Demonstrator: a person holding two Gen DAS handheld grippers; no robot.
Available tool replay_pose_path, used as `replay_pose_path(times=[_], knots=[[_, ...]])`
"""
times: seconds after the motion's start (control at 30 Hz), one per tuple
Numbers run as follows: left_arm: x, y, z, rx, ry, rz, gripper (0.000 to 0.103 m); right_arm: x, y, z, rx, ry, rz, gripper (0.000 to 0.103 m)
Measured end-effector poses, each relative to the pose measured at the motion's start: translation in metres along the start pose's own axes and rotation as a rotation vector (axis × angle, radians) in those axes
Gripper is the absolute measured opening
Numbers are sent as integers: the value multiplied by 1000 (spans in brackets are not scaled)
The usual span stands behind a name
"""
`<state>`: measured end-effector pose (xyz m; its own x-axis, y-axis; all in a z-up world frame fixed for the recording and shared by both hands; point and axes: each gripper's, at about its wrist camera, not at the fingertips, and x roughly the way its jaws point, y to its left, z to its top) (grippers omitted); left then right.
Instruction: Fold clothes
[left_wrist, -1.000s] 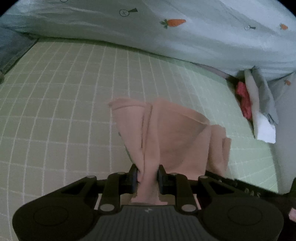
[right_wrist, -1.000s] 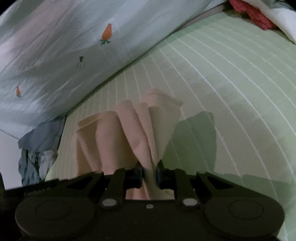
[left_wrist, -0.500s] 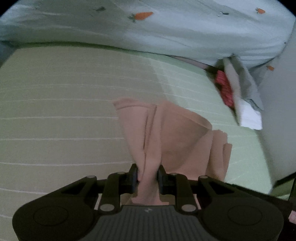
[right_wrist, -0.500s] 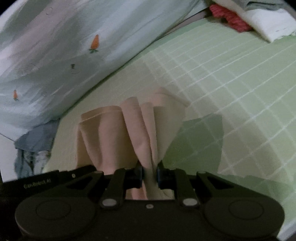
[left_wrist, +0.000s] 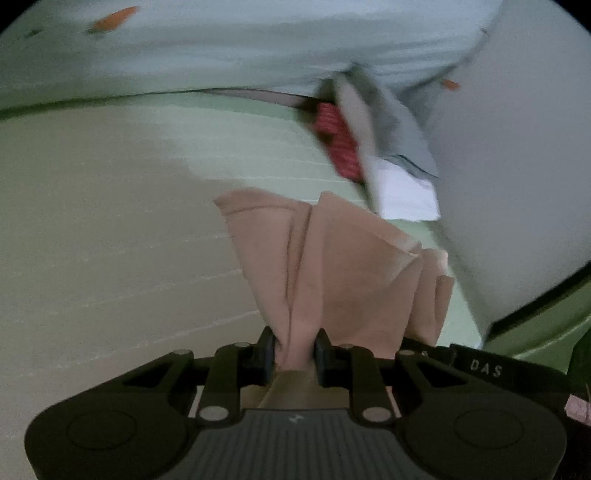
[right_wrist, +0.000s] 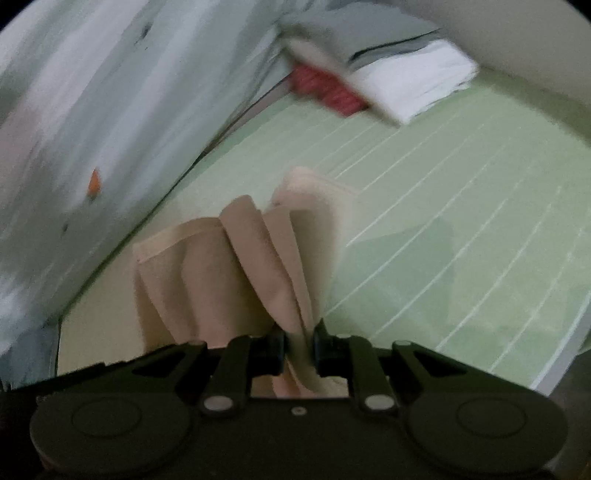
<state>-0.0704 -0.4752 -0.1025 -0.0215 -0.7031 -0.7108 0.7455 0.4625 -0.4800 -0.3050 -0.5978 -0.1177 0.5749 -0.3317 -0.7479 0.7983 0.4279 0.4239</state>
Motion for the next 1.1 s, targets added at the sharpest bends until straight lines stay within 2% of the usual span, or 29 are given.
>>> replay_pose_path(times=[0.13,0.4,0.57,0.67,0.83,0.93,1.0,1.1], knots=[[31,-47,20,50,-24,-25,22,-2,-36,39,16,-45,-9,15],[101,-136,71,61,-125,-76,22,12,-94,158,-19,-130,-3,15],[138,-182,126,60,-184,-111,22,18,-121,238,-31,-206,7,15],[154,-204,164,56,-227,-127,22,28,-117,290,-83,-262,-2,15],[180,-224,242,33,-310,-110,22,54,-97,378,-154,-356,15,15],[197,-223,283,12,-363,-86,23,82,-84,426,-168,-396,29,16],[214,-217,301,-9,-372,-20,27,110,-77,451,-189,-406,20,19],[257,-202,313,-26,-311,106,29,169,-73,470,-194,-351,-50,25]])
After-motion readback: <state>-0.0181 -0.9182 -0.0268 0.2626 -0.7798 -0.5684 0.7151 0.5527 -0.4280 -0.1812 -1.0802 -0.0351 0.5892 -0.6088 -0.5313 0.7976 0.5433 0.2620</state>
